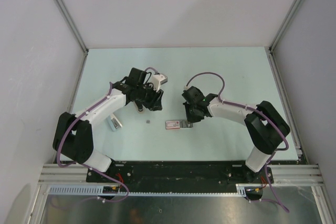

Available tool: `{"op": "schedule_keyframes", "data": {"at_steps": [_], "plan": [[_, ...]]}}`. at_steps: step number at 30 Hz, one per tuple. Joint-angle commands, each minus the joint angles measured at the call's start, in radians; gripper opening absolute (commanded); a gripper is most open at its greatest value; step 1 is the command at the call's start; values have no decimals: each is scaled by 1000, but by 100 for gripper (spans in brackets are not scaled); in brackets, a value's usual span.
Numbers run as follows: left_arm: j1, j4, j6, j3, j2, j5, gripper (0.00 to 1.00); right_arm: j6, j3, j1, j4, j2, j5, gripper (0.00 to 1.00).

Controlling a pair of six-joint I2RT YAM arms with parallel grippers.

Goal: Unload the staples from the stapler

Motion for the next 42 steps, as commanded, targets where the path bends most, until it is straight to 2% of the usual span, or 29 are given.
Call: {"op": "schedule_keyframes", "data": {"at_steps": [1, 10, 16, 27, 42], "plan": [[-7, 6, 71, 1, -23, 13, 46, 16, 2, 8, 28, 15, -6, 5], [-7, 7, 74, 2, -21, 13, 46, 20, 1, 11, 44, 17, -14, 5], [-7, 6, 73, 4, -20, 12, 46, 25, 2, 1, 32, -27, -14, 11], [-7, 6, 76, -2, -27, 12, 45, 9, -24, -32, 7, -65, -9, 13], [-5, 6, 83, -7, -28, 7, 45, 21, -35, -21, 46, -24, -50, 13]]}}
